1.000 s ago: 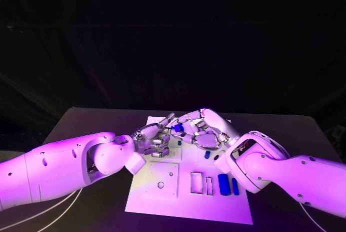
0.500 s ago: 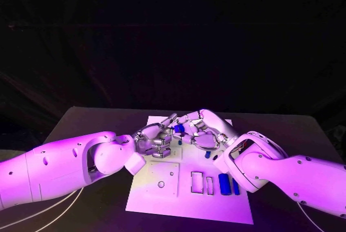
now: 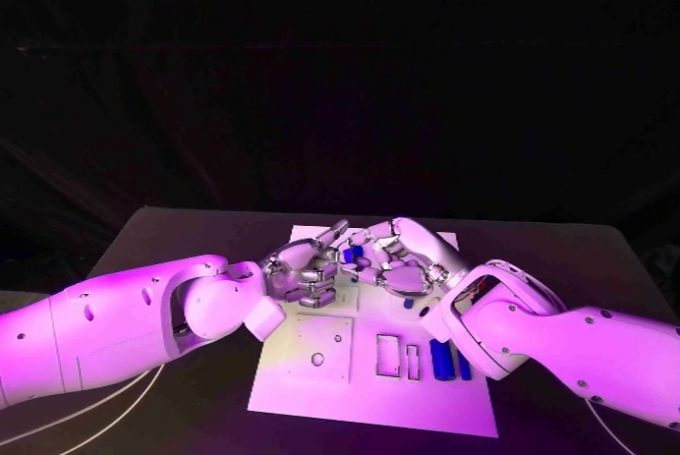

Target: Assemble the parts on the task board

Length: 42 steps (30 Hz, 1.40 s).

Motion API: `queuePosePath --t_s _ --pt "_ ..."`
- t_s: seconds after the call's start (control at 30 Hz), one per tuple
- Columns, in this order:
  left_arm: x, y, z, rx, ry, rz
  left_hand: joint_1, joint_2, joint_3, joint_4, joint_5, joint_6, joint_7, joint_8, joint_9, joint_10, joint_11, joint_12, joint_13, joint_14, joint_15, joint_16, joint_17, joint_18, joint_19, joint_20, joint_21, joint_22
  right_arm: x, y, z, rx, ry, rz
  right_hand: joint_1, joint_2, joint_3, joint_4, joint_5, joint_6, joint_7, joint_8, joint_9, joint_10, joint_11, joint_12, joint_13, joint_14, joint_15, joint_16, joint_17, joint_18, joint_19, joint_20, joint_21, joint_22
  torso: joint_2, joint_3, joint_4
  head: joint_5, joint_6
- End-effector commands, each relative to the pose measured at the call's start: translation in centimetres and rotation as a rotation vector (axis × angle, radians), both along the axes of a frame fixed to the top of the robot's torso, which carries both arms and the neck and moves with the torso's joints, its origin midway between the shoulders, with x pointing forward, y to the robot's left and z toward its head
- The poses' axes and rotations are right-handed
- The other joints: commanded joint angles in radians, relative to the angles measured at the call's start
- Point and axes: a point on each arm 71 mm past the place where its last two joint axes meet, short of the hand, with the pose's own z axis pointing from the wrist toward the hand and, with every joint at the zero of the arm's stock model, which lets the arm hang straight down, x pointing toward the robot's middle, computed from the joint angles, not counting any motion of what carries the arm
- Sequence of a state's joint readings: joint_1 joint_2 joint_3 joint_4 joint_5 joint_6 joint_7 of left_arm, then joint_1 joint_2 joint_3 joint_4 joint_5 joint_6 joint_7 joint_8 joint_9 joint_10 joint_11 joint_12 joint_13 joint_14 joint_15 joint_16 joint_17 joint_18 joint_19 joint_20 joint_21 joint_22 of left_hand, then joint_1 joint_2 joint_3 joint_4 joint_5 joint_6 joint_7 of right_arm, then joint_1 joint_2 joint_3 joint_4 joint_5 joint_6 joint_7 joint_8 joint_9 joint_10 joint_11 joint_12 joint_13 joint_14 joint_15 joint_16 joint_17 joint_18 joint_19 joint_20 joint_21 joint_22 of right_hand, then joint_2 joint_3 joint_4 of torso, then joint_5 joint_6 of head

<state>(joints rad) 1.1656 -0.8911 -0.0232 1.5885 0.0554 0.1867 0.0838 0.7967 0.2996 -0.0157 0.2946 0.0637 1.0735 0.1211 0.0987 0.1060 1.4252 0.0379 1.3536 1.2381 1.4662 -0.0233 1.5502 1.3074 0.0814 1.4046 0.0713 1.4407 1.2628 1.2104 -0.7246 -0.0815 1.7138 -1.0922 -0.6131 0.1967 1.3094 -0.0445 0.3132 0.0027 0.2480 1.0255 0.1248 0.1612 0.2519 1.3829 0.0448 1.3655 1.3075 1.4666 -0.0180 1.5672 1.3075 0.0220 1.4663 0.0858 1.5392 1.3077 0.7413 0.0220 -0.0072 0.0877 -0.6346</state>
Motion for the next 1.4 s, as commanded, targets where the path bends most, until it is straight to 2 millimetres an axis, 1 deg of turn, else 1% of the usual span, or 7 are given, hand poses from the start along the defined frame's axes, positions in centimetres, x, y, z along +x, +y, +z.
queuePosePath --t_s 0.03,0.13,0.43,0.6,1.07,1.27,1.4 --pt "-0.1 -0.1 0.2 -0.022 -0.011 -0.017 -0.008 -0.003 0.008 0.001 0.001 0.006 -0.002 0.001 0.002 0.008 0.0 0.005 0.001 0.093 -0.004 0.002 0.22 -0.02 0.009 0.0 0.004 0.002 0.1 -0.1 -0.1 -0.005 0.004 0.002 0.008 0.001 0.003 -0.003 0.002 0.004 0.0 0.004 0.002 0.007 -0.001 0.003 0.052 0.104 -0.008 0.004 0.263 -0.013 0.088 -0.005 0.004 0.233 0.0 -0.0003 0.001 -0.003 0.0" --pt "-0.1 0.0 0.2 -0.018 -0.013 -0.016 -0.007 -0.003 0.016 0.001 0.001 0.011 -0.003 0.003 0.004 0.008 -0.001 0.005 0.001 0.093 -0.004 0.002 0.22 -0.02 0.009 -0.001 0.005 0.002 0.1 -0.3 -0.2 -0.007 0.004 -0.002 0.008 0.001 0.003 -0.003 0.002 0.004 0.0 0.004 0.002 0.007 -0.001 0.003 0.052 0.104 -0.008 0.004 0.263 -0.013 0.088 -0.005 0.004 0.233 0.0 -0.0003 0.0023 -0.003 -0.002" --pt "0.1 0.2 0.1 -0.013 -0.017 -0.005 -0.002 -0.004 0.025 -0.001 0.001 0.016 -0.005 0.004 0.006 0.008 -0.003 0.005 0.0 0.093 -0.006 0.002 0.22 -0.02 0.009 -0.002 0.006 0.004 0.3 -0.5 -0.3 -0.014 0.01 -0.009 0.008 0.001 0.003 -0.003 0.002 0.004 0.0 0.004 0.002 0.007 -0.001 0.003 0.052 0.104 -0.008 0.004 0.263 -0.013 0.088 -0.005 0.004 0.233 0.0 -0.0005 0.0007 -0.001 -0.003" --pt "0.1 0.4 0.1 -0.013 -0.019 0.0 0.001 -0.005 0.029 -0.001 0.001 0.017 -0.006 0.004 0.007 0.009 -0.003 0.006 0.001 0.093 -0.006 0.002 0.22 -0.02 0.01 -0.002 0.007 0.005 0.5 -0.8 -0.4 -0.021 0.013 -0.017 0.008 0.001 0.003 -0.003 0.002 0.004 0.0 0.004 0.002 0.007 -0.001 0.003 0.052 0.104 -0.008 0.004 0.263 -0.013 0.088 -0.005 0.004 0.233 0.0 -0.0007 0.0019 -0.002 -0.004" --pt "0.2 0.6 0.1 -0.009 -0.026 0.014 0.013 -0.005 0.043 -0.003 0.001 0.02 -0.007 0.004 0.01 0.011 -0.005 0.007 0.003 0.093 -0.008 0.002 0.22 -0.02 0.01 -0.004 0.008 0.008 0.7 -0.9 -0.5 -0.028 0.017 -0.02 0.008 0.002 0.003 -0.003 0.003 0.005 0.0 0.004 0.002 0.006 -0.002 0.003 0.051 0.104 -0.008 0.004 0.263 -0.013 0.088 -0.006 0.004 0.233 0.0 -0.0007 0.0011 0.0 -0.005" --pt "0.3 0.7 0.1 0.002 -0.026 0.025 0.018 -0.007 0.046 -0.004 0.0 0.019 -0.007 0.003 0.011 0.01 -0.005 0.005 0.001 0.093 -0.008 0.002 0.22 -0.021 0.01 -0.004 0.008 0.008 0.6 -0.8 -0.4 -0.025 0.015 -0.015 0.008 0.002 0.003 -0.003 0.003 0.006 -0.001 0.004 0.002 0.007 -0.002 0.003 0.051 0.104 -0.008 0.004 0.263 -0.013 0.088 -0.006 0.005 0.234 0.0 0.0 0.0013 0.0 -0.005" --pt "0.5 1.0 -0.1 0.023 -0.022 0.047 0.029 -0.014 0.044 -0.005 -0.001 0.009 -0.004 -0.004 0.01 0.006 -0.003 0.0 -0.007 0.093 -0.007 0.001 0.219 -0.021 0.01 -0.004 0.009 0.009 0.4 -0.6 -0.3 -0.018 0.011 -0.009 0.009 0.003 0.003 -0.003 0.003 0.006 -0.001 0.004 0.002 0.007 -0.002 0.003 0.051 0.104 -0.008 0.004 0.263 -0.013 0.088 -0.006 0.005 0.234 0.001 0.0006 0.0009 0.0 -0.005"
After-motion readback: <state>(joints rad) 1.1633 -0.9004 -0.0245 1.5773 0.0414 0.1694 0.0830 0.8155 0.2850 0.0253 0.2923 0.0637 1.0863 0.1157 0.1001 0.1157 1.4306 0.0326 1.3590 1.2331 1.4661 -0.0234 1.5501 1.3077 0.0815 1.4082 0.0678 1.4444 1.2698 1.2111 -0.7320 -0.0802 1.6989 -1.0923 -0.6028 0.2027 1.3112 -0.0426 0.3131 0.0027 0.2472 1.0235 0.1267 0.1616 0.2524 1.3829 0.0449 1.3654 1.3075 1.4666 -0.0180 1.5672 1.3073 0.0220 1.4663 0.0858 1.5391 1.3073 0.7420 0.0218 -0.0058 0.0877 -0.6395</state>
